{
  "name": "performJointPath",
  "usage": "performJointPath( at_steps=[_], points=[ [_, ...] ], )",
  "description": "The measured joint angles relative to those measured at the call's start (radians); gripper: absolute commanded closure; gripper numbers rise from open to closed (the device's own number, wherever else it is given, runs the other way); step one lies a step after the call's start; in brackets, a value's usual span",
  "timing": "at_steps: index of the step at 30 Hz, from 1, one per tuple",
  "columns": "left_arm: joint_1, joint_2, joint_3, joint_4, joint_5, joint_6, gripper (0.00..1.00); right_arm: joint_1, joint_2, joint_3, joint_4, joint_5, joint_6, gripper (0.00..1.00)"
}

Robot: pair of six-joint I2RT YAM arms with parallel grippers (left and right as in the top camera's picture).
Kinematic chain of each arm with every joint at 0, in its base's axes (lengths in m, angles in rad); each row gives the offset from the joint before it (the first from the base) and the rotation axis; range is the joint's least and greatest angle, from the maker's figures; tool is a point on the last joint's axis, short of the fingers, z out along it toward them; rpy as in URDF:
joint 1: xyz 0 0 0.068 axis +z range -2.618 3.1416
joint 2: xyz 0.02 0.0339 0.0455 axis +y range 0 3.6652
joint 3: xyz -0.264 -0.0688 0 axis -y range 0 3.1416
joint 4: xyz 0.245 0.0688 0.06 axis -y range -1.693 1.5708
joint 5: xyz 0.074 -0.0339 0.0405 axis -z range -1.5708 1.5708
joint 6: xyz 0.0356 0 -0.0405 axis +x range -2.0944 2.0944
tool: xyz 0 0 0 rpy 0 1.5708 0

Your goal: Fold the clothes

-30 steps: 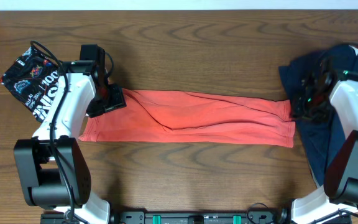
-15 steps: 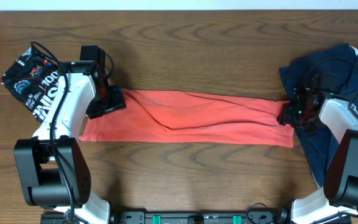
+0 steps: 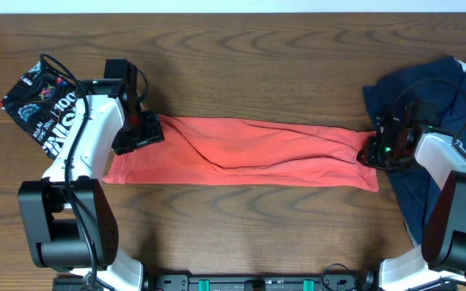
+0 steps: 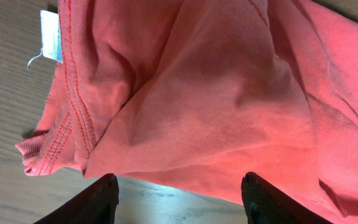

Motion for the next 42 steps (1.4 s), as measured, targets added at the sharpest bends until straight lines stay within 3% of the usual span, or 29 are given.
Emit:
performJointPath(
  at_steps=[2, 3, 12, 22, 30, 42],
  points=[
    [0.0, 0.0, 0.0, 0.0, 0.0, 0.0, 0.35, 0.0, 0.002, -0.003, 0.002, -0.01, -0.007, 0.96],
    [0.0, 0.0, 0.0, 0.0, 0.0, 0.0, 0.35, 0.0, 0.004, -0.006, 0.005, -0.014, -0.004, 0.99],
    [0.0, 0.0, 0.0, -0.018, 0.0, 0.0, 0.34, 0.0, 0.007, 0.008, -0.008, 0.009, 0.051, 0.99],
    [0.0, -0.072, 0.0, -0.064, 0.0, 0.003, 0.24, 0.024, 0.036, 0.336, -0.362, 0.101, 0.062, 0.99],
    [0.0, -0.108, 0.006, -0.06, 0.0, 0.0, 0.22, 0.255, 0.036, 0.431, -0.466, 0.116, 0.109, 0.99],
    [0.0, -0.108, 0.006, -0.061, 0.0, 0.0, 0.22, 0.626, 0.037, 0.431, -0.33, 0.115, 0.311, 0.99]
  ],
)
